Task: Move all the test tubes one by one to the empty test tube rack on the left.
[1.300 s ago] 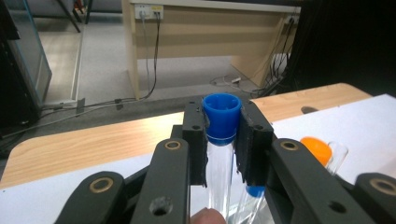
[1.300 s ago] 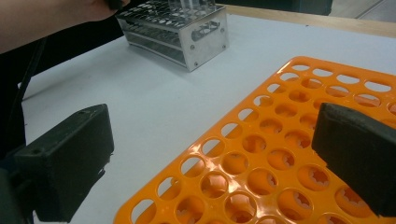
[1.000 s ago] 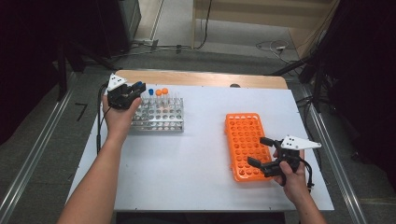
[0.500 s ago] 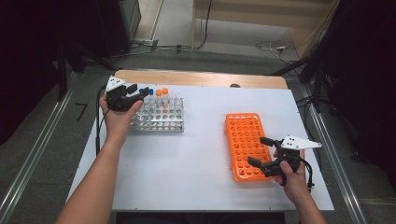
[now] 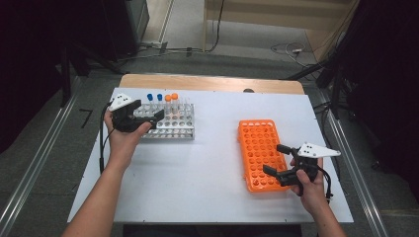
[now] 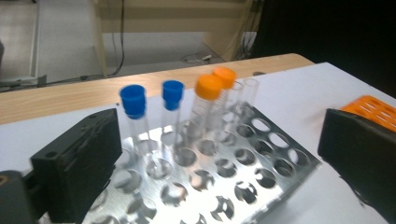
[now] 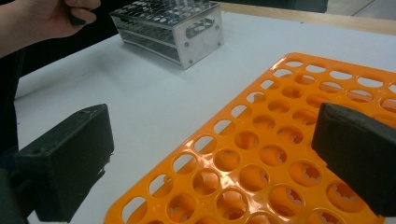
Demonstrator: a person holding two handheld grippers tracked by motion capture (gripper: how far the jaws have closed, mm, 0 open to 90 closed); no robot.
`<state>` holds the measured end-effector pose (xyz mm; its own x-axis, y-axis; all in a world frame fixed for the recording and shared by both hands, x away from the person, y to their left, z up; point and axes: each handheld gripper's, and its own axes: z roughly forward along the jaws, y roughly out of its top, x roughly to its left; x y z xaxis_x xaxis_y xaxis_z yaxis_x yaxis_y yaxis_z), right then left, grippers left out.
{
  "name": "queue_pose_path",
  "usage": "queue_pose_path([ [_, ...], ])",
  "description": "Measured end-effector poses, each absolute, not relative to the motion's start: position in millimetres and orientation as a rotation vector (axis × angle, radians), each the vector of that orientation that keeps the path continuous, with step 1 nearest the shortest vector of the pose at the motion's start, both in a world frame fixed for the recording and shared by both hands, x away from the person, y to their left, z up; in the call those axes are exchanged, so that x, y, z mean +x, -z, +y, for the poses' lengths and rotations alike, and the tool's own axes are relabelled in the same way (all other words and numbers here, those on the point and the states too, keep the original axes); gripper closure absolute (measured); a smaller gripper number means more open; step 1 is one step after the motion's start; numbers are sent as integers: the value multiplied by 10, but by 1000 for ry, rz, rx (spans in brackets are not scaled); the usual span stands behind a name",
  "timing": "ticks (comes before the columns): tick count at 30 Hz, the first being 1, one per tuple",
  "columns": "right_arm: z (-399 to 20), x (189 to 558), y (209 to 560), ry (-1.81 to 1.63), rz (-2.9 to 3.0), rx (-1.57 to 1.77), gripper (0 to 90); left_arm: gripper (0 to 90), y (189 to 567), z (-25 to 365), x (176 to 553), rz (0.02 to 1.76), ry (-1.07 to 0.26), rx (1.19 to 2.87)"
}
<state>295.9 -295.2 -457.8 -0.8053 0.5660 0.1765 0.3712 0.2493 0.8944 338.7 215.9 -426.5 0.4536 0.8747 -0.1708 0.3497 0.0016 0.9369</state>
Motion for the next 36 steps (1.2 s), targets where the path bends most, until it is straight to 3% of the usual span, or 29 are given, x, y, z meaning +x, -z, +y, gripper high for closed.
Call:
queue_pose_path([
  [20, -2984, 2974, 4616, -1570, 2330, 900, 0, 0, 4396, 1989, 2564, 972, -560, 1604],
  [36, -3082, 2992, 4652, -1560, 2309, 922, 0, 0, 4658, 2187, 2148, 982, -540, 1598],
])
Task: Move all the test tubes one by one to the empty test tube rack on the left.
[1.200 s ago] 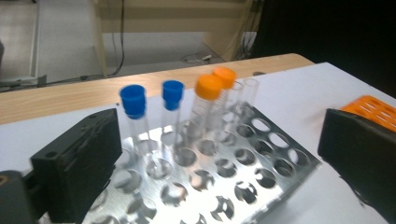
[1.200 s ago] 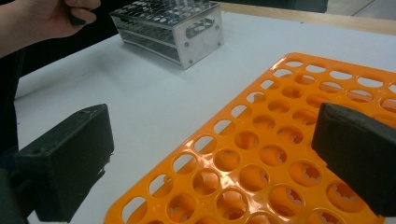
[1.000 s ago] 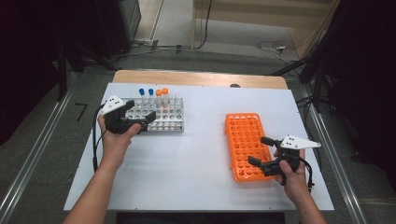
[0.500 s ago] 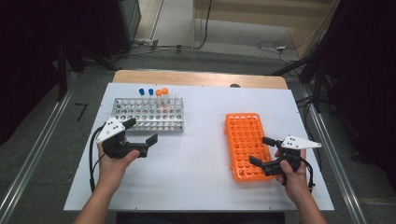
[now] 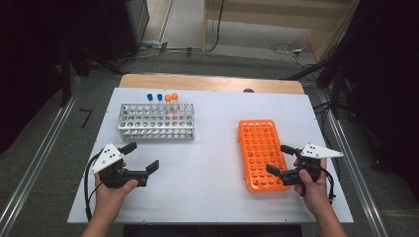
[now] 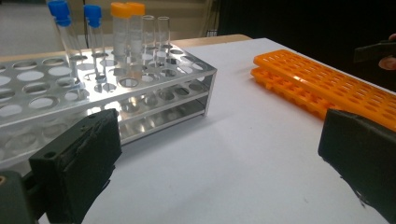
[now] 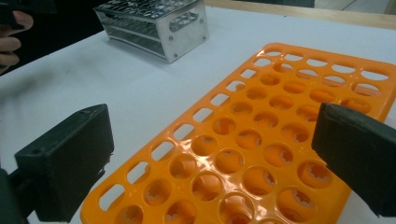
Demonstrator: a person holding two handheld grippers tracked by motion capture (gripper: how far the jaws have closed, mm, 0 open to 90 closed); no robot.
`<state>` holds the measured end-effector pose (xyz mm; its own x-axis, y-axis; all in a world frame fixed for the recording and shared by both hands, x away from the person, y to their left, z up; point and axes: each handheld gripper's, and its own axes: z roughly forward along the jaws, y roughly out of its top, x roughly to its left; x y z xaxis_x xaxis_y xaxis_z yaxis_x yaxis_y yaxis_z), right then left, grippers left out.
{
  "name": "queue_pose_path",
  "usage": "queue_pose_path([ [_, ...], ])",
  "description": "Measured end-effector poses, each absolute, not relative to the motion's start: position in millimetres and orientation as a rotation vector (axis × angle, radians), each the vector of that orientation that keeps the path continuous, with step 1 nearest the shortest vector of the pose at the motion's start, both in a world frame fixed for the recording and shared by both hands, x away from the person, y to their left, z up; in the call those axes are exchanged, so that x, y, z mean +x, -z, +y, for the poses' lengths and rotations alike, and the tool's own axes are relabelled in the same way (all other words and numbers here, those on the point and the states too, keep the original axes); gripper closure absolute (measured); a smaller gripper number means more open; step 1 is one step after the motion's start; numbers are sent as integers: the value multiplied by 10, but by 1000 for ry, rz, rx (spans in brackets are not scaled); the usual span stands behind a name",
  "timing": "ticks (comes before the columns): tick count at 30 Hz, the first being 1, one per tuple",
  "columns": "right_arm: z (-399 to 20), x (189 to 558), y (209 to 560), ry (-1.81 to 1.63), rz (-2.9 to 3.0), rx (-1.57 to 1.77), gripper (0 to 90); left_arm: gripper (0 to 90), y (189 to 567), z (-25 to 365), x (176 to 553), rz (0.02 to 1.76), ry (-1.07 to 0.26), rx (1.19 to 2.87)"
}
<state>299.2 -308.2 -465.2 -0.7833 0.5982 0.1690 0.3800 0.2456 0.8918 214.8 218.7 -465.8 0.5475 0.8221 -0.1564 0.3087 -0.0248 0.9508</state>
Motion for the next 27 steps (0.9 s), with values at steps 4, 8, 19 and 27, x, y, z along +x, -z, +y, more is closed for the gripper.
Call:
queue_pose_path([
  [4, -3143, 2983, 4676, -1557, 2298, 929, 0, 0, 4675, 2274, 2126, 991, -542, 1580],
  [8, -3231, 2933, 4716, -1539, 2283, 943, 0, 0, 4690, 2311, 2127, 1002, -539, 1569],
  [19, -3642, 2812, 4798, -1503, 2229, 1034, 0, 0, 4732, 2393, 2141, 1005, -522, 1561],
  [27, -3594, 2821, 4812, -1500, 2240, 1018, 0, 0, 4744, 2378, 2172, 1003, -517, 1567],
])
